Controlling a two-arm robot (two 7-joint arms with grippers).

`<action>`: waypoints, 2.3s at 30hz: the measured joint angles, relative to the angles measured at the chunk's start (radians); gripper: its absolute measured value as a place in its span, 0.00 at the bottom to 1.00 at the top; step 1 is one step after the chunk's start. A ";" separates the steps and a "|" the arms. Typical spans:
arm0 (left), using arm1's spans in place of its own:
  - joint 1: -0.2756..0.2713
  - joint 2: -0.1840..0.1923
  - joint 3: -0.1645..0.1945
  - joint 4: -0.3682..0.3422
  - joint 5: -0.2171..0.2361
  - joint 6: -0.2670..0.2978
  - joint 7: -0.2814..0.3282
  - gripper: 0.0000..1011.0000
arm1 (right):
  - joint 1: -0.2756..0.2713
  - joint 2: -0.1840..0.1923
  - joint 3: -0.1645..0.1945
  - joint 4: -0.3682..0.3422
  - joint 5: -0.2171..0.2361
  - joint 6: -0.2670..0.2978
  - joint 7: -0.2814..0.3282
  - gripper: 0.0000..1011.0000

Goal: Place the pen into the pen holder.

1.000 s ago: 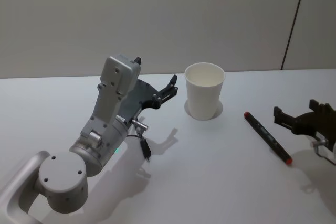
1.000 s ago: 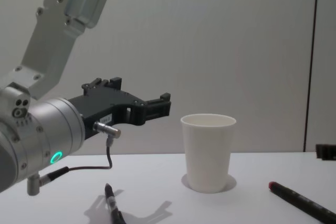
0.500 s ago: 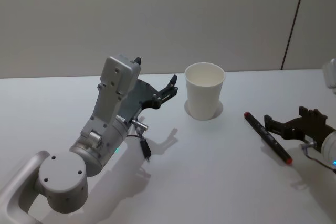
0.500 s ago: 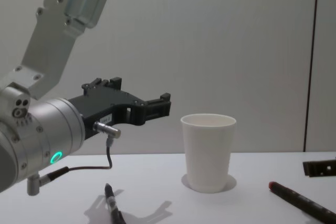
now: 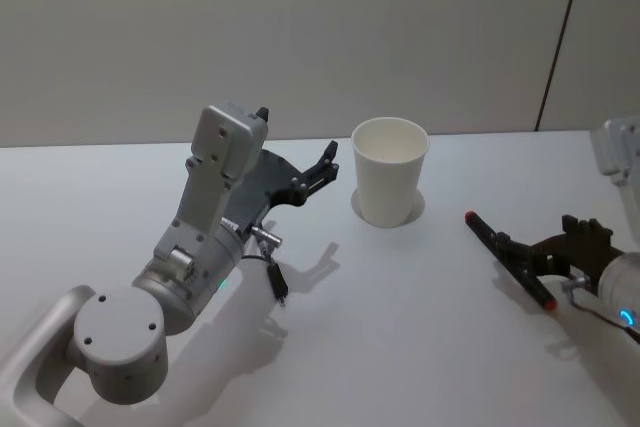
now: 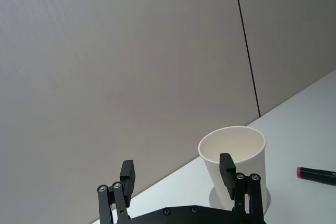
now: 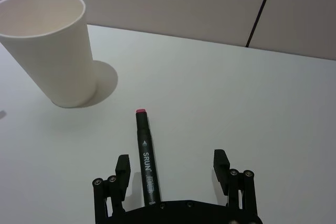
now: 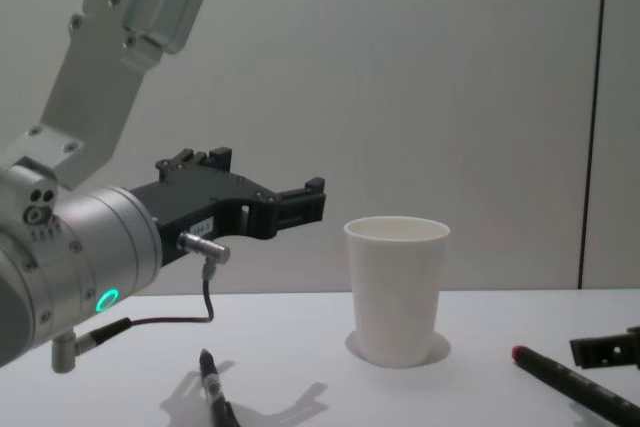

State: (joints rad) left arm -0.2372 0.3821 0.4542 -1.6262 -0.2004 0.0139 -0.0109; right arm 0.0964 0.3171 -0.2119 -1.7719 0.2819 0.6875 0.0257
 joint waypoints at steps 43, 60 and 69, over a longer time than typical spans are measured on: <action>0.000 0.000 0.000 0.000 0.000 0.000 0.000 0.99 | 0.088 -0.090 -0.047 0.156 -0.121 0.029 0.039 0.99; 0.000 0.000 0.000 0.000 0.000 0.000 0.000 0.99 | 0.098 -0.102 -0.053 0.179 -0.131 0.019 0.050 0.81; 0.000 0.000 0.000 0.000 0.000 0.000 0.000 0.99 | 0.100 -0.104 -0.054 0.184 -0.133 0.018 0.052 0.75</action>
State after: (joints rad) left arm -0.2371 0.3821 0.4542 -1.6262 -0.2004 0.0139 -0.0109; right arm 0.1964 0.2136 -0.2657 -1.5883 0.1488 0.7050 0.0774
